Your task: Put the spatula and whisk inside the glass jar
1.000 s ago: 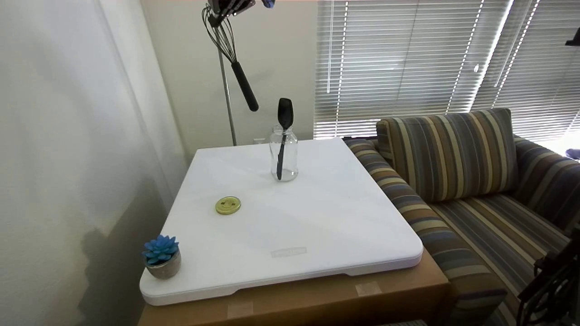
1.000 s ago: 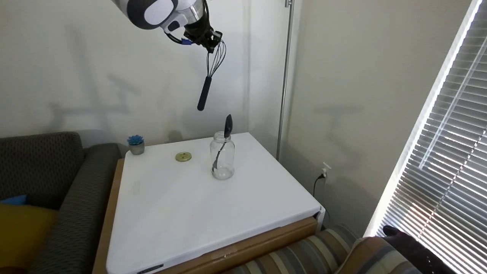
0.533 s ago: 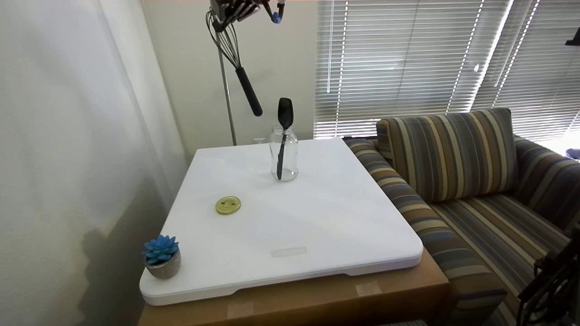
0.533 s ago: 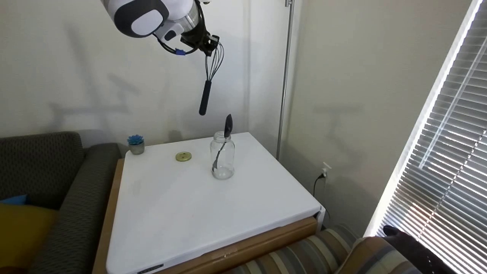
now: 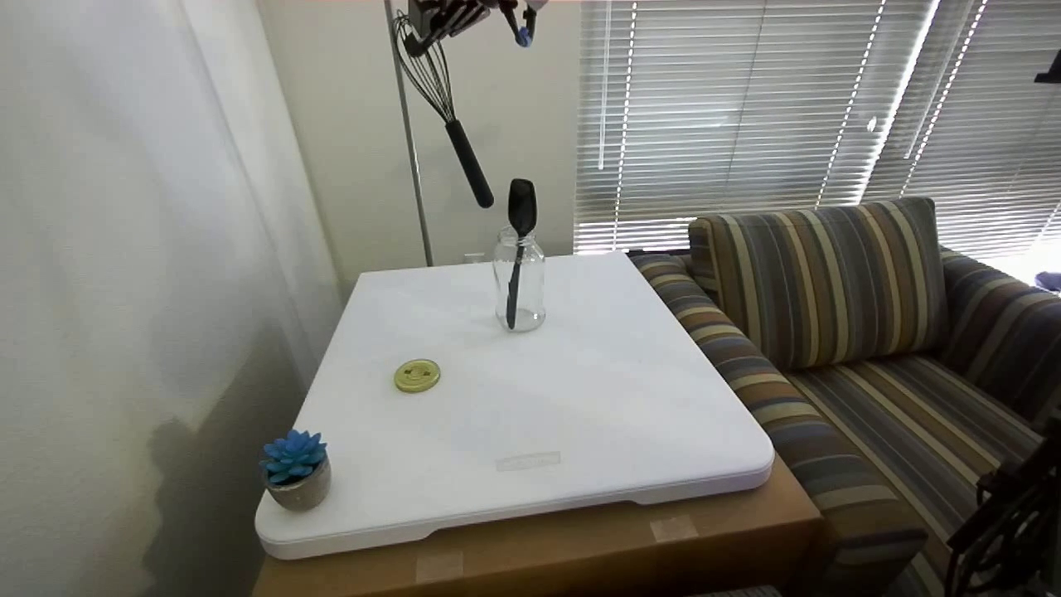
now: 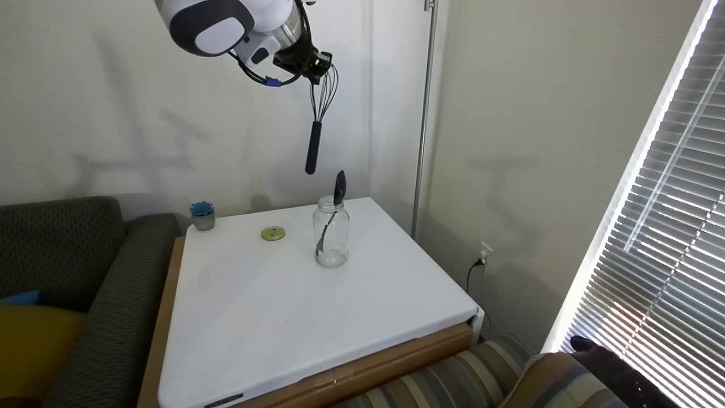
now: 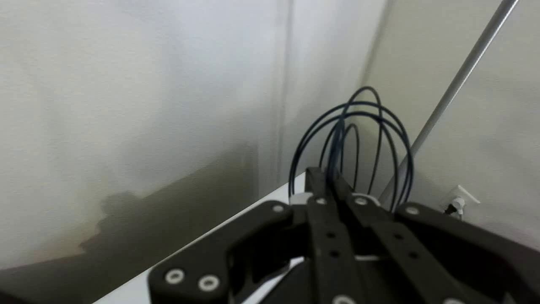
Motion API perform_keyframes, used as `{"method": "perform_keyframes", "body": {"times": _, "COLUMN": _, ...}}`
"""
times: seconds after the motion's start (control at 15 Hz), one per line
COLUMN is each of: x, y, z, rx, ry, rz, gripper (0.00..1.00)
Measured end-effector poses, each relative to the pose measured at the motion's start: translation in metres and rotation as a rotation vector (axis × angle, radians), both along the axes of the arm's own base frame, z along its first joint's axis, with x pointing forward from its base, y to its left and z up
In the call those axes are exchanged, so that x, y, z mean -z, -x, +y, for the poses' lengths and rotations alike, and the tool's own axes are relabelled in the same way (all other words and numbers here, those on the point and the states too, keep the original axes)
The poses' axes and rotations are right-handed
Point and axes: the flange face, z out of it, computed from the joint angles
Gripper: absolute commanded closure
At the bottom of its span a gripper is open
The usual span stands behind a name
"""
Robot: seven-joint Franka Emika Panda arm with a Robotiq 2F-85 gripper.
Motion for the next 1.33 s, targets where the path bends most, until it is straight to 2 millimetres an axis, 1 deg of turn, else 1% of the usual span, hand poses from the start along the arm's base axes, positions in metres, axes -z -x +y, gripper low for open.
{"method": "perform_keyframes", "body": {"times": 0.13, "x": 0.002, "y": -0.001, "z": -0.009, "rx": 0.004, "ry": 0.006, "rz": 0.002, "gripper": 0.99}}
{"method": "perform_keyframes", "body": {"times": 0.33, "x": 0.006, "y": -0.001, "z": -0.017, "rx": 0.013, "ry": 0.005, "rz": 0.01, "gripper": 0.99}}
{"method": "perform_keyframes", "body": {"times": 0.93, "x": 0.011, "y": 0.0, "z": -0.019, "rx": 0.015, "ry": 0.002, "rz": 0.021, "gripper": 0.99}}
{"method": "perform_keyframes", "body": {"times": 1.0, "x": 0.013, "y": 0.0, "z": -0.021, "rx": 0.018, "ry": 0.007, "rz": 0.022, "gripper": 0.99}}
{"method": "perform_keyframes", "body": {"times": 1.07, "x": 0.015, "y": 0.001, "z": -0.024, "rx": 0.022, "ry": 0.012, "rz": 0.025, "gripper": 0.96}}
{"method": "perform_keyframes", "body": {"times": 1.27, "x": 0.019, "y": 0.001, "z": -0.03, "rx": 0.028, "ry": 0.023, "rz": 0.033, "gripper": 0.96}}
{"method": "perform_keyframes", "body": {"times": 1.33, "x": 0.019, "y": 0.002, "z": -0.03, "rx": 0.028, "ry": 0.023, "rz": 0.034, "gripper": 0.99}}
